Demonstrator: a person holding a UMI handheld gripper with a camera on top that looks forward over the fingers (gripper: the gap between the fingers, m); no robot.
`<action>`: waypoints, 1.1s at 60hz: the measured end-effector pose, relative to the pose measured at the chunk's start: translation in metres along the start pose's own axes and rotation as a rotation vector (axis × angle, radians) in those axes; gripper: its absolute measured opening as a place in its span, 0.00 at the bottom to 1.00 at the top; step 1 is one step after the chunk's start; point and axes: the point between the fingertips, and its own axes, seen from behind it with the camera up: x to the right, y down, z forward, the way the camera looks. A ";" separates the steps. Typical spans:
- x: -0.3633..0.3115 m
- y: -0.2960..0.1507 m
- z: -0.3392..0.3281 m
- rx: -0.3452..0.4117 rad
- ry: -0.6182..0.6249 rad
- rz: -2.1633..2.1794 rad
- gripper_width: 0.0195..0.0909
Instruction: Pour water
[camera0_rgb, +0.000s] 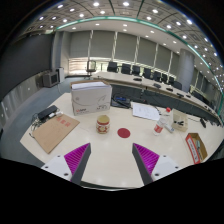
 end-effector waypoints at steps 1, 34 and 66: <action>0.002 0.001 0.002 -0.001 0.005 0.004 0.93; 0.231 0.029 0.159 0.014 0.109 0.073 0.93; 0.366 -0.003 0.392 0.149 0.141 0.174 0.84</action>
